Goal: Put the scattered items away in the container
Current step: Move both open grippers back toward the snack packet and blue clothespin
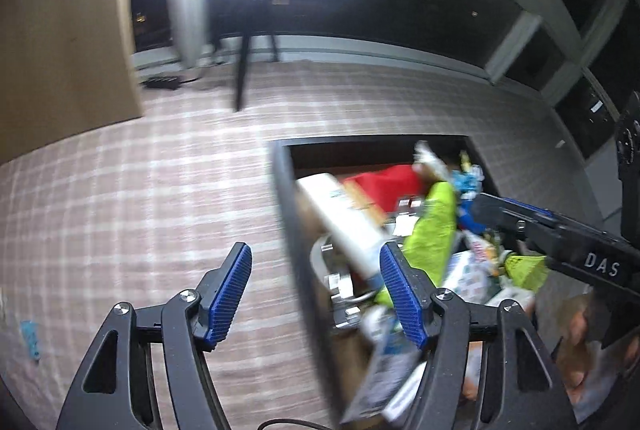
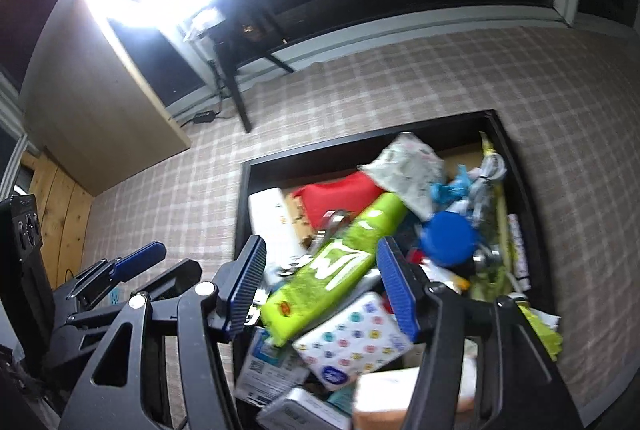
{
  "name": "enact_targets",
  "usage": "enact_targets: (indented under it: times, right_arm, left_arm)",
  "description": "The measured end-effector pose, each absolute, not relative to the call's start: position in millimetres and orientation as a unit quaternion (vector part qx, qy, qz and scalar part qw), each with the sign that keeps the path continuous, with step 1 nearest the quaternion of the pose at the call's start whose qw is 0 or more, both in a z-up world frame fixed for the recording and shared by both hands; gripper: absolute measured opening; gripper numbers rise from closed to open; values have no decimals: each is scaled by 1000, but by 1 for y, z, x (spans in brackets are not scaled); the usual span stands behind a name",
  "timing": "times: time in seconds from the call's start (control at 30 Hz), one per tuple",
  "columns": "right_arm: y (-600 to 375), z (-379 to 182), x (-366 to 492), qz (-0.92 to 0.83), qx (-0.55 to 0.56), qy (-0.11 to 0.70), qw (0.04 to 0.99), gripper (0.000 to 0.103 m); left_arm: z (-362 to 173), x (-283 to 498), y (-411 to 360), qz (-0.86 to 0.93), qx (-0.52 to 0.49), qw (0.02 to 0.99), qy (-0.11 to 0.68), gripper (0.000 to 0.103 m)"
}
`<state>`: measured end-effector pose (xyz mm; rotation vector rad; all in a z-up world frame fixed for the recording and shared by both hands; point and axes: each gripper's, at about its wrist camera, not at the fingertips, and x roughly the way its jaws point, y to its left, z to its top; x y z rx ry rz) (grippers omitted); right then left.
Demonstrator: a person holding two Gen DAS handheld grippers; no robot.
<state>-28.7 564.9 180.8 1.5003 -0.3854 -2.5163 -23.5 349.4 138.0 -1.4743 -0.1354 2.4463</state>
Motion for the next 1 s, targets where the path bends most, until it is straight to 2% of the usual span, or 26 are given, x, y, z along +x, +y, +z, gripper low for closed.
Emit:
enact_targets:
  times: [0.23, 0.7, 1.0]
  right_arm:
    - [503, 176, -31, -843, 512, -99, 129, 57]
    - [345, 153, -9, -816, 542, -63, 190, 57]
    - [254, 144, 15, -806, 553, -34, 208, 57]
  left_arm:
    - [132, -12, 259, 853, -510, 78, -75, 74]
    - [112, 30, 76, 849, -517, -21, -107, 74]
    - [95, 44, -10, 840, -527, -51, -116, 74]
